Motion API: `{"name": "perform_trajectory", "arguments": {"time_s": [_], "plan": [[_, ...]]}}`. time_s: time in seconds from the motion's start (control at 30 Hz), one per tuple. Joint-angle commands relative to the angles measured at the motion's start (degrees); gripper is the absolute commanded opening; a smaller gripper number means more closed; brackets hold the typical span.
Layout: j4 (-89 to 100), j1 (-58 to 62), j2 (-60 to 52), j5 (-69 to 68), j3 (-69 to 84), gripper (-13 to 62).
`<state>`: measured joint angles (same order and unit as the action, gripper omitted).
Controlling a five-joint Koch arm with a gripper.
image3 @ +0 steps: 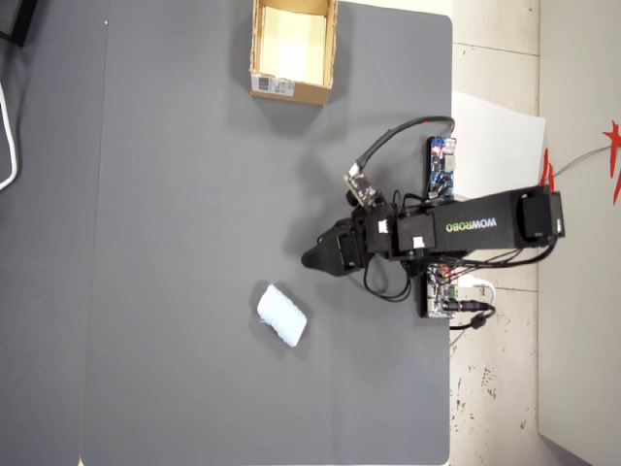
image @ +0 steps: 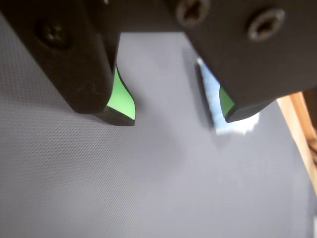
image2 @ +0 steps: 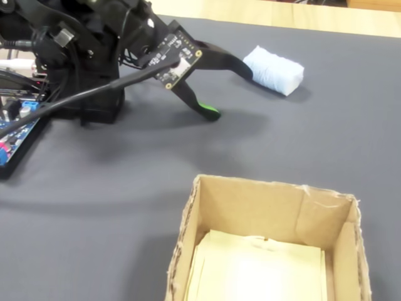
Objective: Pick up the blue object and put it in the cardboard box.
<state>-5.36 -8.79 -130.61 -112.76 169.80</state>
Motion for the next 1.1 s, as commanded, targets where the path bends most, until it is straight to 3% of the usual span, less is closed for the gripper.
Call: {"name": "perform_trajectory", "arguments": {"time_s": [0.0, 0.2, 0.7, 1.07], "plan": [[-2.2, -2.9, -5.0, -4.4, -4.6, 33.9], [-8.3, -8.1, -2.9, -5.0, -10.1, 33.9], [-22.4, -11.7, 23.5, -4.8, -39.0, 33.9], [-25.5, -17.0, 36.2, -4.7, -44.9, 33.9]]}}
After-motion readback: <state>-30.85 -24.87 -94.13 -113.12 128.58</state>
